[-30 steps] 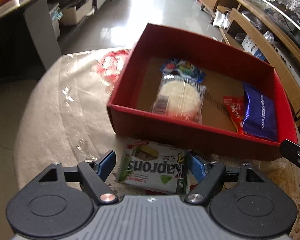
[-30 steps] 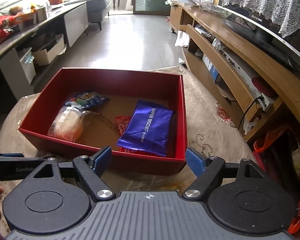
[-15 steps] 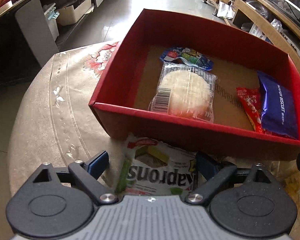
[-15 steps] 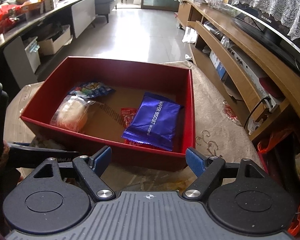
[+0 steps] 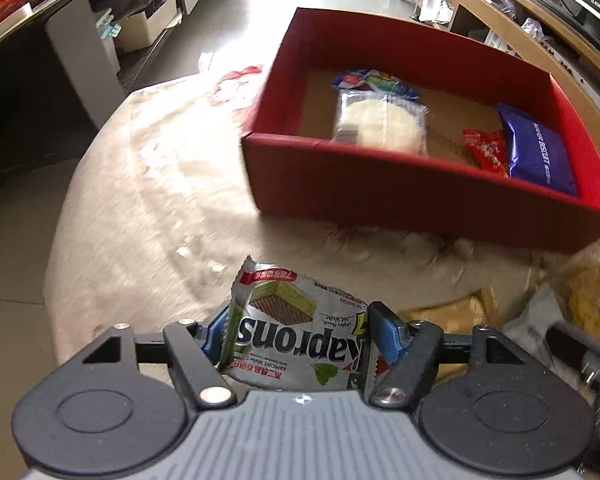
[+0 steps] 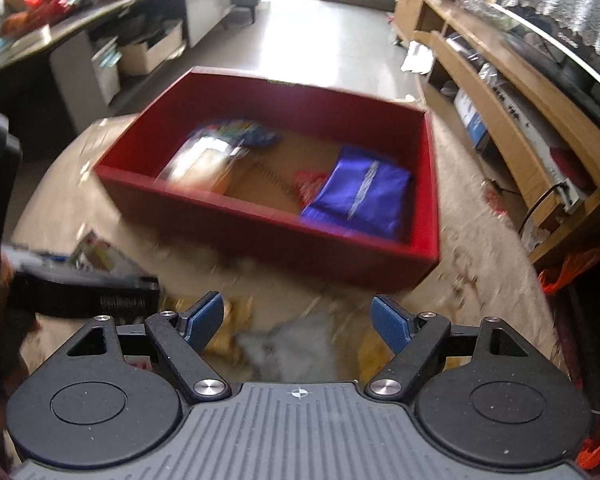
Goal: Organize snacks
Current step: 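Grasp the red-and-white spicy strip pack with the right gripper while the left lifts the Kapron pack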
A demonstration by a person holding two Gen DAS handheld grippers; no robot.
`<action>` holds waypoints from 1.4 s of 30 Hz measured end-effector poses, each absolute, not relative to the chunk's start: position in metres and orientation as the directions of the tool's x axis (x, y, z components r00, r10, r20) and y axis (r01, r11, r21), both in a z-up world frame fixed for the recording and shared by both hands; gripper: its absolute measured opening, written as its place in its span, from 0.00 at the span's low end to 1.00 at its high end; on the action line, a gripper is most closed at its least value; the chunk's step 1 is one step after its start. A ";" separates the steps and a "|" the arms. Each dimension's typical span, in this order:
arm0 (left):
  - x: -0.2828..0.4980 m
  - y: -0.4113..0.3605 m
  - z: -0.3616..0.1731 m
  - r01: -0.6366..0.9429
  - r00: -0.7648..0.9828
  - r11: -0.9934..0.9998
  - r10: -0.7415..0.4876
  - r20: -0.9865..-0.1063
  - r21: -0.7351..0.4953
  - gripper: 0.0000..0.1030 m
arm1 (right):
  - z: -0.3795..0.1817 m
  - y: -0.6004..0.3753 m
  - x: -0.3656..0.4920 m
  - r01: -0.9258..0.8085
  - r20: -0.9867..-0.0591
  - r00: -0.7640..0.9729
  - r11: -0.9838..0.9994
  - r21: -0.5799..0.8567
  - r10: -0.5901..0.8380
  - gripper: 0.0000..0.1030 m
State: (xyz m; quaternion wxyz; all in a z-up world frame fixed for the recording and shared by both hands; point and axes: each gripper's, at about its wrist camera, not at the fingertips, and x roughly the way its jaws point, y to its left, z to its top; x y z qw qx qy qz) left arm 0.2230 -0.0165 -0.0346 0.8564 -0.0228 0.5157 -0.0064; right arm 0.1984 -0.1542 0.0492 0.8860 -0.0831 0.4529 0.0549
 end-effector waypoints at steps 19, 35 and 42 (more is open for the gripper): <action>0.223 0.016 -0.040 -0.064 0.427 0.984 -0.126 -0.895 -0.169 0.74 | -0.001 -0.077 0.159 -0.397 -0.905 0.413 0.914 -0.082 0.098 0.86; 0.234 0.003 -0.044 -0.042 0.437 0.993 -0.082 -0.896 -0.112 0.82 | -0.008 -0.077 0.145 -0.428 -0.918 0.373 0.903 -0.040 0.136 0.76; 0.229 -0.002 -0.040 -0.020 0.440 0.996 -0.069 -0.896 -0.086 0.68 | 0.004 -0.096 0.145 -0.373 -0.912 0.376 0.928 0.016 0.167 0.58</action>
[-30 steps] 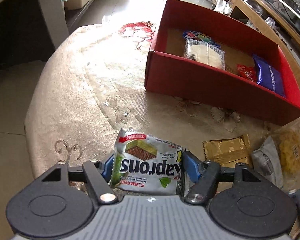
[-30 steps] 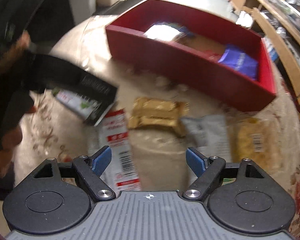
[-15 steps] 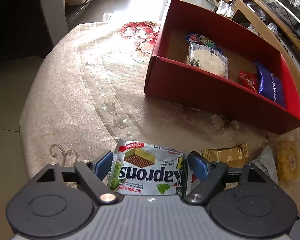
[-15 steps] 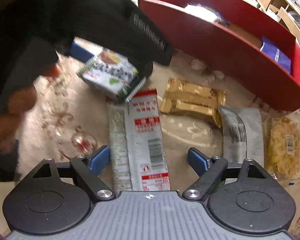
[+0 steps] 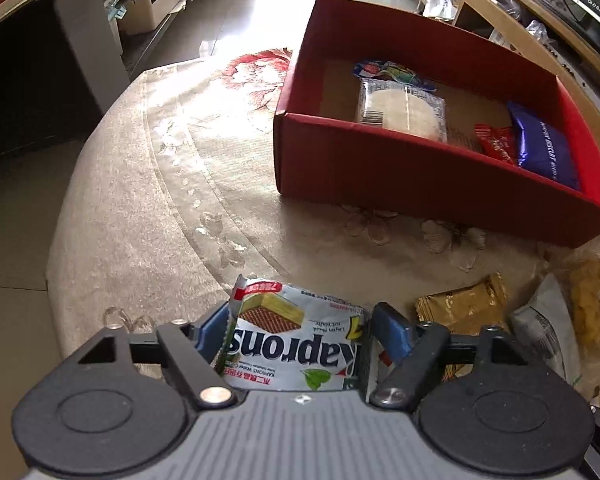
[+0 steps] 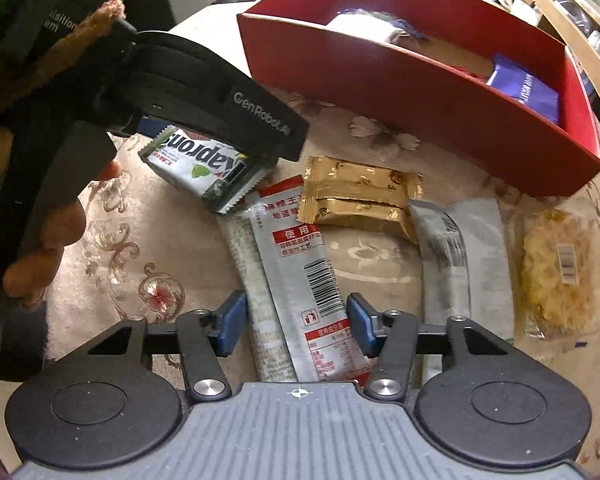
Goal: Organize snacks
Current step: 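Grasp the red-and-white spicy strip pack with the right gripper while the left lifts the Kapron pack, then carry the Kapron pack and spicy strip pack over the red box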
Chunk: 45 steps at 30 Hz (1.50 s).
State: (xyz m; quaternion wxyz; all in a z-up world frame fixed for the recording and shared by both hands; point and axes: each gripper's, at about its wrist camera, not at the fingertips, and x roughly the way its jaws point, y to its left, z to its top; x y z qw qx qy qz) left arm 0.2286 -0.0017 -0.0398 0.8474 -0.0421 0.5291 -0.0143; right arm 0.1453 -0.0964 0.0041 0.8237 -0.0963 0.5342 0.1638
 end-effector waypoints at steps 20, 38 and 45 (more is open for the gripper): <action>0.208 0.012 -0.025 -0.033 0.462 0.994 -0.076 -0.883 -0.103 0.62 | 0.014 -0.111 0.130 -0.285 -0.894 0.395 0.953 0.100 0.212 0.78; 0.213 0.006 -0.025 0.020 0.451 0.994 -0.108 -0.886 -0.111 0.74 | 0.014 -0.103 0.121 -0.287 -0.880 0.453 0.958 0.011 0.146 0.52; 0.207 -0.010 -0.025 0.114 0.443 0.990 -0.122 -0.888 -0.079 0.75 | 0.021 -0.115 0.117 -0.276 -0.871 0.464 0.961 0.029 0.160 0.52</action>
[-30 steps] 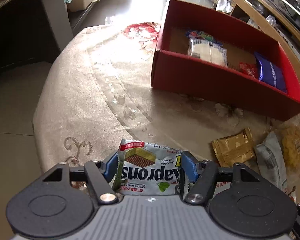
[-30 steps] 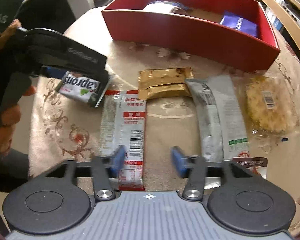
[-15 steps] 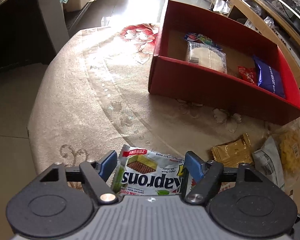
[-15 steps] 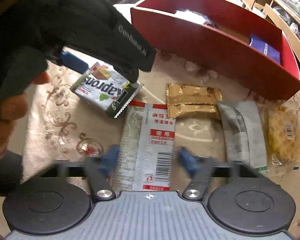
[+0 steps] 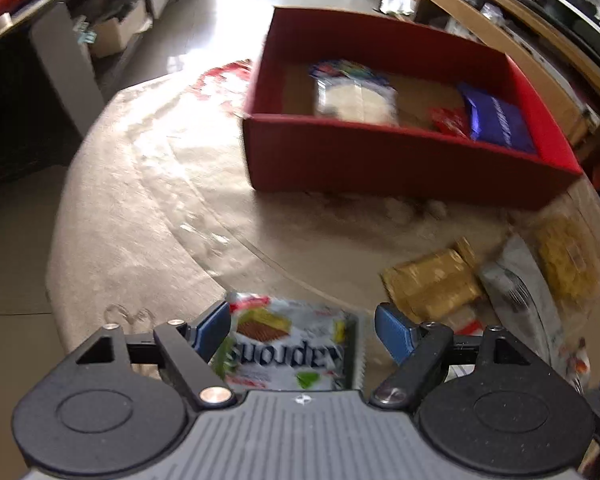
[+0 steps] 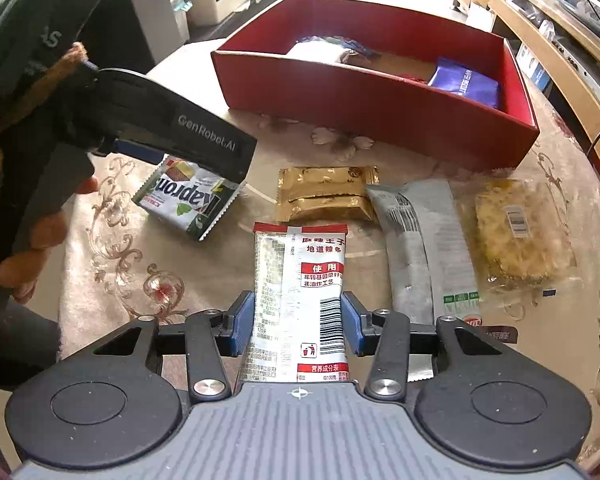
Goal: Organize snacks
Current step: 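Carry the Kapron pack and spicy strip pack over the red box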
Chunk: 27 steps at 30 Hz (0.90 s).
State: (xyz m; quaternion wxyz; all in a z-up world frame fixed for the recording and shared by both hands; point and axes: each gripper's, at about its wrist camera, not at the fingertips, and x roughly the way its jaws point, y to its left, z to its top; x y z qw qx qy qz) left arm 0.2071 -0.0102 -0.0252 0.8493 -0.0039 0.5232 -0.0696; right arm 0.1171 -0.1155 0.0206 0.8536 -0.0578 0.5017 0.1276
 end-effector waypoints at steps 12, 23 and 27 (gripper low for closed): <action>0.212 -0.006 -0.050 0.082 0.439 0.997 -0.037 -0.898 -0.001 0.91 | 0.013 -0.124 0.118 -0.269 -0.887 0.432 0.962 0.045 0.163 0.52; 0.184 -0.004 -0.035 0.059 0.474 0.998 -0.023 -0.880 0.006 0.58 | 0.001 -0.117 0.123 -0.281 -0.899 0.418 0.960 0.013 0.134 0.55; 0.176 0.000 -0.034 0.054 0.463 0.998 -0.044 -0.885 -0.021 0.58 | 0.004 -0.122 0.119 -0.267 -0.896 0.419 0.963 0.033 0.147 0.51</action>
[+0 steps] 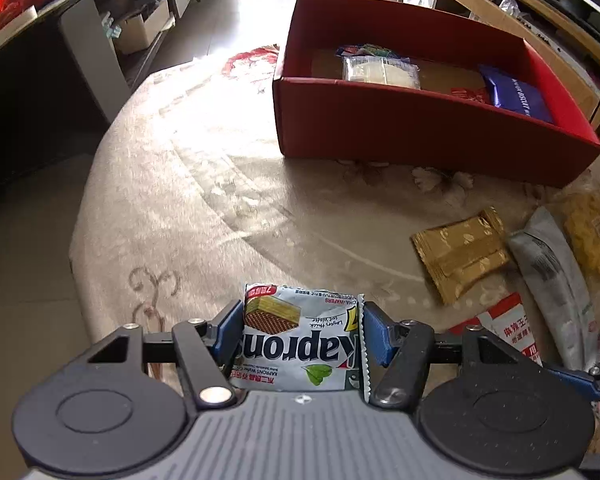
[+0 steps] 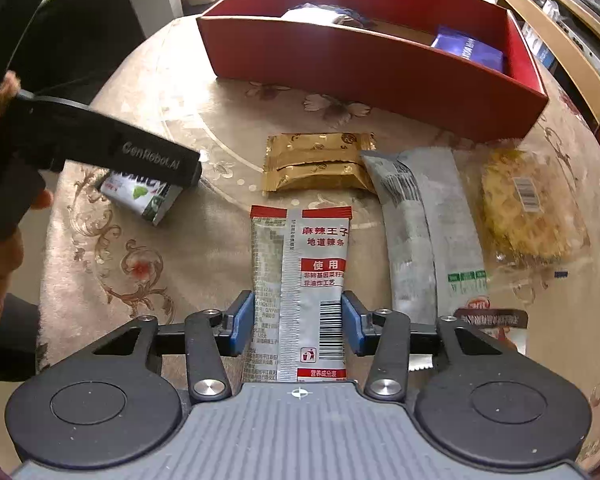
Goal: Organize snacks
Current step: 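Carry the Kapron pack and spicy strip pack over the red box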
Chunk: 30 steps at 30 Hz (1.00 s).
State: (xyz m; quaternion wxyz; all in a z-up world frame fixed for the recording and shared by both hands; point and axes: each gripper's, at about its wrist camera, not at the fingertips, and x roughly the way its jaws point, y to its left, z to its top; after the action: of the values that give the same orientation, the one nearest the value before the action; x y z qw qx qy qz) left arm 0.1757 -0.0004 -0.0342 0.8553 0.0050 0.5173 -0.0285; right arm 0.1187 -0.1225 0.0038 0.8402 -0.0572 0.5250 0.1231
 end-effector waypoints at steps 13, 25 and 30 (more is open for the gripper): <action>0.159 -0.002 -0.022 0.079 0.455 0.993 -0.117 -0.883 -0.090 0.58 | 0.020 -0.138 0.108 -0.184 -0.861 0.483 0.980 0.077 0.158 0.51; 0.159 -0.014 -0.020 0.103 0.470 0.992 -0.110 -0.876 -0.069 0.58 | 0.033 -0.143 0.112 -0.132 -0.832 0.537 0.988 0.079 0.138 0.51; 0.160 -0.020 -0.013 0.113 0.492 0.991 -0.116 -0.863 -0.069 0.58 | 0.037 -0.145 0.117 -0.119 -0.822 0.554 0.990 0.077 0.131 0.51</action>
State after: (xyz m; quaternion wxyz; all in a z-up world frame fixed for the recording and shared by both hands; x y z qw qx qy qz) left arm 0.1600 -0.0201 -0.0126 0.8638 -0.0015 0.4994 -0.0663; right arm 0.1168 -0.1452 0.0369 0.8813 0.0062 0.4671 0.0710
